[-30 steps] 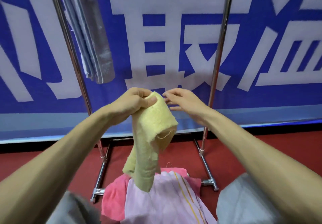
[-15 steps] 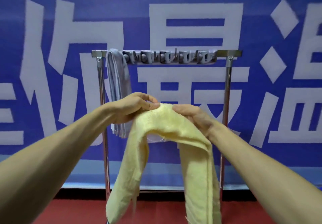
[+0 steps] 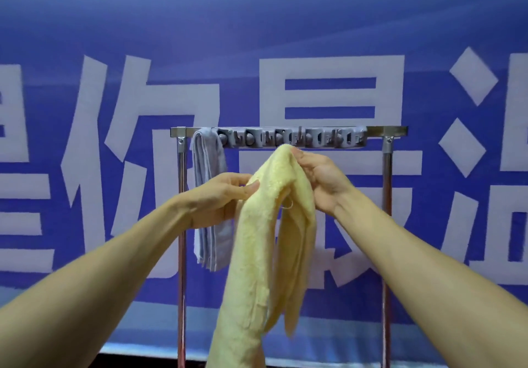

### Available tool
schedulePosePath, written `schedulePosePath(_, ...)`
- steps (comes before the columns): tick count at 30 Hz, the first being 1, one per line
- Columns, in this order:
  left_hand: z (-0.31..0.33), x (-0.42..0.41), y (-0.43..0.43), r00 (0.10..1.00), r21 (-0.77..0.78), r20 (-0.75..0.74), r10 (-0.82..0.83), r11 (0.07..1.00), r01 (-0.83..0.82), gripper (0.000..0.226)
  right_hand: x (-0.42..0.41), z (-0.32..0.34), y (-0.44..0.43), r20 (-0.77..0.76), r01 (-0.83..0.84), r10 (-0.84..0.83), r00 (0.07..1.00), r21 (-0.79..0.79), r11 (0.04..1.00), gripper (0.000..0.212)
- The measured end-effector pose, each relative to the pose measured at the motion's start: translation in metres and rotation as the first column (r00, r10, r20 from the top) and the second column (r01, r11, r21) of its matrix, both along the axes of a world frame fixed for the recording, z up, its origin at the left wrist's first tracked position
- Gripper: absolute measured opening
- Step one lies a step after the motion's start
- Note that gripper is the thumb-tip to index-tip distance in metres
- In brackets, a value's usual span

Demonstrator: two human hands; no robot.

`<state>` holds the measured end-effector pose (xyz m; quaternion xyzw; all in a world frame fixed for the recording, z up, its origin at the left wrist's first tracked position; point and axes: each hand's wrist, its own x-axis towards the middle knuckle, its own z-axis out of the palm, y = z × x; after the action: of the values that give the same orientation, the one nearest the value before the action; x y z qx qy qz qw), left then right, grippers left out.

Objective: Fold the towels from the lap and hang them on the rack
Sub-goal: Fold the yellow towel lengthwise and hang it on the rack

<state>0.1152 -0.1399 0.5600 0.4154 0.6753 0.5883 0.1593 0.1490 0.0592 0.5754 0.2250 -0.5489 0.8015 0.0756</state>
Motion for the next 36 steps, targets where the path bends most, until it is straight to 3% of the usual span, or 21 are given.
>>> schedulePosePath(4, 0.009, -0.029, 0.000, 0.993, 0.170, -0.014, 0.119, 0.979, -0.115, 0.031, -0.033, 0.013, -0.011, 0.022, 0.018, -0.017, 1.000, -0.048, 0.999, 0.020)
schedulePosePath(7, 0.018, -0.054, 0.003, 0.973, 0.308, 0.035, 0.227, 0.924, -0.226, 0.032, -0.064, 0.023, -0.022, 0.041, 0.179, -0.177, 0.983, -0.032, 0.983, 0.023)
schedulePosePath(11, 0.042, -0.086, 0.008, 0.935, 0.435, 0.092, 0.344, 0.831, -0.348, 0.016, -0.096, 0.046, -0.038, 0.045, 0.312, -0.311, 0.949, -0.001, 0.950, 0.022)
schedulePosePath(13, 0.055, -0.103, 0.010, 0.915, 0.451, 0.089, 0.393, 0.803, -0.389, 0.026, -0.113, 0.060, -0.043, 0.041, 0.348, -0.348, 0.937, 0.011, 0.938, 0.026)
schedulePosePath(15, 0.066, -0.117, 0.012, 0.892, 0.449, 0.069, 0.448, 0.784, -0.428, 0.049, -0.131, 0.073, -0.047, -0.003, 0.437, -0.437, 0.899, 0.059, 0.898, 0.020)
schedulePosePath(17, 0.074, -0.131, 0.015, 0.867, 0.432, 0.055, 0.495, 0.771, -0.468, 0.049, -0.150, 0.086, -0.048, -0.106, 0.601, -0.592, 0.799, 0.172, 0.780, 0.006)
schedulePosePath(20, 0.078, -0.152, 0.018, 0.817, 0.414, 0.099, 0.568, 0.723, -0.553, 0.038, -0.169, 0.096, -0.050, -0.368, 0.808, -0.728, 0.578, 0.381, 0.449, 0.012)
schedulePosePath(23, 0.068, -0.173, 0.020, 0.741, 0.373, 0.003, 0.671, 0.687, -0.624, 0.029, -0.181, 0.093, -0.056, -0.577, 0.872, -0.700, 0.420, 0.469, 0.137, 0.018)
schedulePosePath(27, 0.051, -0.185, 0.019, 0.651, 0.376, -0.055, 0.757, 0.620, -0.689, 0.037, -0.190, 0.078, -0.062, -0.699, 0.874, -0.631, 0.336, 0.481, -0.066, 0.021)
schedulePosePath(29, 0.049, -0.188, 0.019, 0.636, 0.368, -0.064, 0.769, 0.611, -0.701, 0.038, -0.194, 0.068, -0.062, -0.707, 0.863, -0.615, 0.349, 0.498, -0.083, 0.019)
schedulePosePath(34, 0.042, -0.192, 0.014, 0.669, 0.317, -0.088, 0.738, 0.657, -0.684, 0.021, -0.209, 0.048, -0.053, -0.627, 0.858, -0.640, 0.445, 0.502, 0.105, 0.038)
schedulePosePath(36, 0.037, -0.186, 0.012, 0.708, 0.317, -0.091, 0.700, 0.694, -0.646, 0.019, -0.207, 0.043, -0.051, -0.608, 0.855, -0.647, 0.460, 0.501, 0.137, 0.040)
